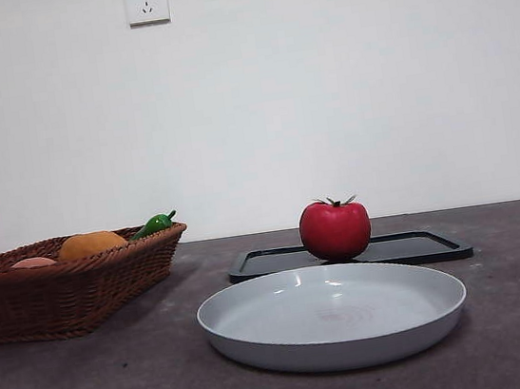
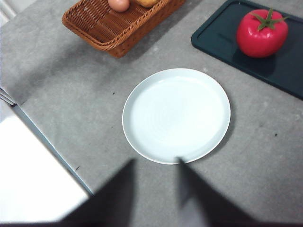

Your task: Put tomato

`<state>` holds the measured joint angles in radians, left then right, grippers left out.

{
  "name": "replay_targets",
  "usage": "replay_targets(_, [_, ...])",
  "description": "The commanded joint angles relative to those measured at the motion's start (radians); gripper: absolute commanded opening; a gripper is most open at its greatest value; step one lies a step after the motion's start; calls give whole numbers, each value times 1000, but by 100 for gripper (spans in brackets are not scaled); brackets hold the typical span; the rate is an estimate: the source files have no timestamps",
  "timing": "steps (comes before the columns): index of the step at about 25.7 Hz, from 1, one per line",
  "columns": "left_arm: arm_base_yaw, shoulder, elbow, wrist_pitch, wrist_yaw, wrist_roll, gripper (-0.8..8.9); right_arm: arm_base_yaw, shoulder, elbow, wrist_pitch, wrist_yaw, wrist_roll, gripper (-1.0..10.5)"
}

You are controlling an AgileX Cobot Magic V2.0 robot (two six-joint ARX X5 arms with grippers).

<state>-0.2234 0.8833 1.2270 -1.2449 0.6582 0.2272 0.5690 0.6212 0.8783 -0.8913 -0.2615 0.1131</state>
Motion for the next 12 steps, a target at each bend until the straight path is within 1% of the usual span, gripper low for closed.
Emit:
replay_targets(1, [-3, 5, 13, 8, 5, 16, 10, 8, 5, 8, 16, 0, 12, 8])
replay_targets(12, [-3, 5, 13, 9, 5, 16, 10, 8, 4, 8, 27, 0, 11, 7])
